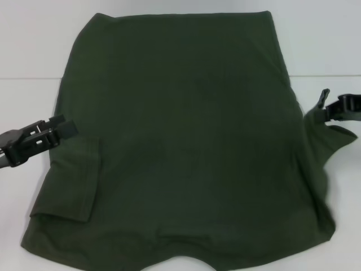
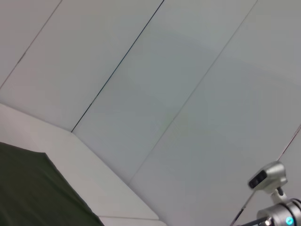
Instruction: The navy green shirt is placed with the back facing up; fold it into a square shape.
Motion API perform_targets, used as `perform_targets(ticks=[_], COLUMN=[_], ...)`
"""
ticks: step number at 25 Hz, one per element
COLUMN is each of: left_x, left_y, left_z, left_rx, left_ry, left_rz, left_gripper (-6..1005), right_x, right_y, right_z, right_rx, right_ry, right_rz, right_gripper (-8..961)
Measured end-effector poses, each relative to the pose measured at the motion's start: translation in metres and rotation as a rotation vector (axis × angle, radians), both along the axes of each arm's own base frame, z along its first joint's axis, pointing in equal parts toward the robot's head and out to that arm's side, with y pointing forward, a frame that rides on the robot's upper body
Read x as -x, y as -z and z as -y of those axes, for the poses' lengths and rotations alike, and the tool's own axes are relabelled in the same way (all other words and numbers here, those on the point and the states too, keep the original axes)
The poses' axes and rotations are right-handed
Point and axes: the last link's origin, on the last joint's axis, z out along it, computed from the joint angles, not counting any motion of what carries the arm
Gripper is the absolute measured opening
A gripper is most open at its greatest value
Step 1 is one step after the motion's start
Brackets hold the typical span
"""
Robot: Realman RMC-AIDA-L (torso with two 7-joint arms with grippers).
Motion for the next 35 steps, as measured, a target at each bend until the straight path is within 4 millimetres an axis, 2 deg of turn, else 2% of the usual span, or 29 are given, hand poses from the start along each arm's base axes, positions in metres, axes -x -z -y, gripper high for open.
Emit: perform_targets(ticks=[2, 5, 9, 13, 17, 22, 25, 31, 35], left_x=[0.000, -0.001, 0.001, 0.002, 0.004, 0.007, 0.011, 0.039, 0.058], left_y=[-0.001, -0.002, -0.005, -0.005, -0.004, -0.003, -0.004, -0.024, -0.037], left_z=[-0.001, -0.001, -0.002, -0.002, -0.003, -0.004, -0.003, 0.009, 0.027], left_rx=[-0.005, -0.018, -0.038, -0.045, -0.049, -0.054, -0.021, 0.206, 0.322], left_ry=[0.001, 0.001, -0.010, -0.019, -0.035, -0.053, -0.092, -0.355, -0.531], left_rz=[0.002, 0.007, 0.012, 0.011, 0.015, 0.013, 0.014, 0.046, 0.078], left_gripper=[812, 811, 811, 811, 811, 812, 812, 812, 812], right_x=[0.007, 0.010, 0.007, 0.004, 0.010, 0.025, 0.022, 0.003, 0.003], right_y=[0.005, 0.024, 0.057, 0.075, 0.076, 0.072, 0.063, 0.037, 0.022], right_z=[-0.001, -0.006, -0.012, -0.016, -0.016, -0.011, -0.008, -0.014, -0.019], right_rx=[0.009, 0.008, 0.016, -0.001, 0.012, -0.006, -0.019, -0.035, -0.057], right_ry=[-0.014, -0.004, 0.005, 0.009, 0.000, -0.054, -0.063, 0.006, 0.021], right_rz=[-0.030, -0.056, -0.059, -0.047, -0.078, -0.269, -0.302, -0.201, -0.179], right_gripper=[2, 2, 8, 16, 89, 180, 234, 480, 652])
